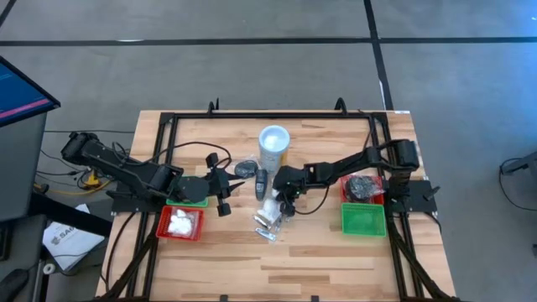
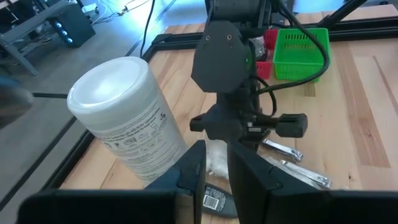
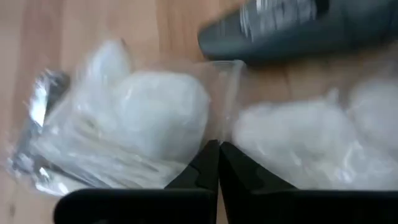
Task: Pick & Place Travel size toiletries
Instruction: Put the cotton pack into the left red bin
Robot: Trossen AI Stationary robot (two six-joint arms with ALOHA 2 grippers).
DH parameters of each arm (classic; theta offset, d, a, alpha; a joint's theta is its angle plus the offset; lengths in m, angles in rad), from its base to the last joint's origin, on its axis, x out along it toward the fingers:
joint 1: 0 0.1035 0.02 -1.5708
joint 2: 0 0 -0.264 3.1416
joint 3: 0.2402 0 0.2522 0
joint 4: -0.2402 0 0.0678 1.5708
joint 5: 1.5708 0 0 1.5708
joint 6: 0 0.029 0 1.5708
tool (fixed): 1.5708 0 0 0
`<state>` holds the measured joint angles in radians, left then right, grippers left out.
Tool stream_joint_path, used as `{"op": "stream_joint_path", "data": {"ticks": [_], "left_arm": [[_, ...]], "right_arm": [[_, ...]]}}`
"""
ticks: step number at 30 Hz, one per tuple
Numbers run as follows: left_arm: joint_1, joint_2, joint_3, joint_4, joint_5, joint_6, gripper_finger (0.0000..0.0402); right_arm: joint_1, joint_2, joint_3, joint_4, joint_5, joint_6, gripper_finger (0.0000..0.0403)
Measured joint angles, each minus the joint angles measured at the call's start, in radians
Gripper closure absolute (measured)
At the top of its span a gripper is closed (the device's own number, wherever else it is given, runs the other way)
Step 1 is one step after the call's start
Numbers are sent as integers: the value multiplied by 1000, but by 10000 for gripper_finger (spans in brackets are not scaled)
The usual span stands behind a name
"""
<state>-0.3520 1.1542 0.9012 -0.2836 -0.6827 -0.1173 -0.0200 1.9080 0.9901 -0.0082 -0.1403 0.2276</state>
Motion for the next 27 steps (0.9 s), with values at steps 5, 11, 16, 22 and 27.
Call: {"op": "stream_joint_path", "data": {"ticks": [5,11,16,22,27], "left_arm": [[0,0,0,0,0,0,344],[0,0,0,1,0,0,344],[0,0,0,1,0,-4,344],[6,2,0,8,0,-31,344],[17,19,1,20,3,-48,344]], "right_arm": [[0,-57,6,3,0,-12,402],[2,-150,22,-31,0,-49,403],[14,-204,27,-36,4,-70,403],[21,-223,33,-39,7,-81,403],[33,-223,77,-64,8,-122,403]]}}
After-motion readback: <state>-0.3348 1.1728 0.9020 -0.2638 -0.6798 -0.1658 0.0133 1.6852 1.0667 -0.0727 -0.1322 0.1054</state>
